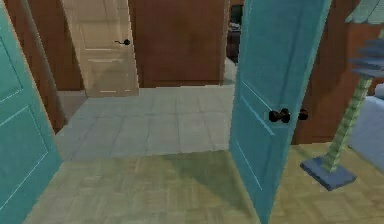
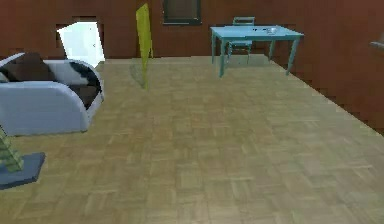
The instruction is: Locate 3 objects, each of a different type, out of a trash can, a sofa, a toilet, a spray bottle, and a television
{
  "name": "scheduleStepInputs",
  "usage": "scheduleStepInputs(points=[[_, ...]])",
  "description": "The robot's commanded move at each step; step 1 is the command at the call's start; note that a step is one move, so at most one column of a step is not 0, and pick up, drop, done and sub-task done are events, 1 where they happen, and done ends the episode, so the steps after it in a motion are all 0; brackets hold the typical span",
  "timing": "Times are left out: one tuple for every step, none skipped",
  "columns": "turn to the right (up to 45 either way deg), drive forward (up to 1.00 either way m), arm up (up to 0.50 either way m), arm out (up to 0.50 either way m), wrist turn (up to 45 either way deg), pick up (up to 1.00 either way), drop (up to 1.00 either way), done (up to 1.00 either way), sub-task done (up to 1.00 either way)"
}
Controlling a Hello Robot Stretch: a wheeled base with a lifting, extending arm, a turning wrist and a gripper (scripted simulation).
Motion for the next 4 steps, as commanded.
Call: scheduleStepInputs(points=[[0.0, 1.00, 0.00, 0.00, 0.0, 0.00, 0.00, 0.00, 0.00], [3.0, 0.00, 0.00, 0.00, 0.0, 0.00, 0.00, 0.00, 0.00], [0.0, 1.00, 0.00, 0.00, 0.0, 0.00, 0.00, 0.00, 0.00], [27.0, 0.00, 0.00, 0.00, 0.0, 0.00, 0.00, 0.00, 0.00]])
